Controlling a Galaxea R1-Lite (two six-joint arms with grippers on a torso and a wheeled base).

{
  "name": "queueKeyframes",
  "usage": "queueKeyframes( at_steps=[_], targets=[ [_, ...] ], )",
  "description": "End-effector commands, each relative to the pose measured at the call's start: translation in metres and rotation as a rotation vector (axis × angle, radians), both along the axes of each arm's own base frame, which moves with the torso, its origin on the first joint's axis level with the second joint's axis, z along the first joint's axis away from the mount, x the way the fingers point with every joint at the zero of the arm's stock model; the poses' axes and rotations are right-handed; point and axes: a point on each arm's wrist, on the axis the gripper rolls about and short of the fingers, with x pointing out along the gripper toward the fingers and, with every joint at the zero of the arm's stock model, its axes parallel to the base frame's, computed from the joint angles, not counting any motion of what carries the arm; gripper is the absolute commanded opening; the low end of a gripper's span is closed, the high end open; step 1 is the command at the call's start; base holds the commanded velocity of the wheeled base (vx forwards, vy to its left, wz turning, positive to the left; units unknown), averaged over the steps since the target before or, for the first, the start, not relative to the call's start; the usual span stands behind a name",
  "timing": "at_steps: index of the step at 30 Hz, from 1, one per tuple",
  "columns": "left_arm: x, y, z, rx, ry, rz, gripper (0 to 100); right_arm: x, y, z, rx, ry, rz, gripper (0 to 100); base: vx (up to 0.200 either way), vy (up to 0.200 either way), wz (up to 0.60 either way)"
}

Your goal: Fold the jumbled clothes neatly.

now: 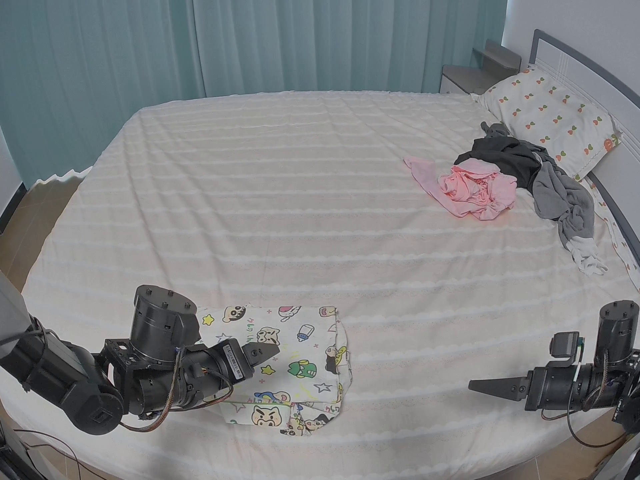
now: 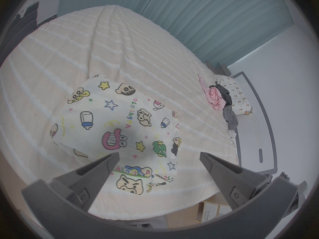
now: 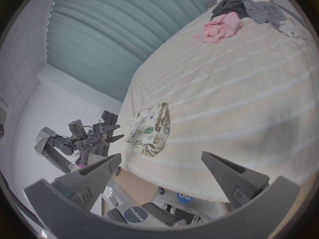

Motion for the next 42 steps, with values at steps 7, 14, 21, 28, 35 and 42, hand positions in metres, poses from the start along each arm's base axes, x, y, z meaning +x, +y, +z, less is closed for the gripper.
queueKeyframes(
  at_steps=[7,14,21,28,35,42],
  targets=[
    [0.001,0.003,-0.001,0.006,0.004,0.013,100,0.059,0.077,-0.048,-0.111,0.122,0.152,100,0.0,0.2,0.0],
    [0.0,0.003,-0.003,0.008,0.01,0.012,100,0.076,0.105,-0.088,-0.119,0.07,0.172,100,0.0,0.143,0.0],
    [0.0,0.003,-0.004,0.011,0.014,0.014,100,0.077,0.106,-0.089,-0.116,0.053,0.166,100,0.0,0.0,0.0],
    [0.0,0.003,-0.004,0.011,0.015,0.014,100,0.078,0.106,-0.087,-0.12,0.037,0.148,100,0.0,0.0,0.0],
    [0.0,0.003,-0.005,0.015,0.018,0.013,100,0.072,0.1,-0.078,-0.134,0.009,0.108,100,0.0,0.0,0.0],
    [-0.002,0.002,-0.005,0.015,0.016,0.008,100,0.069,0.098,-0.077,-0.138,0.012,0.106,100,0.0,0.0,0.0]
  ],
)
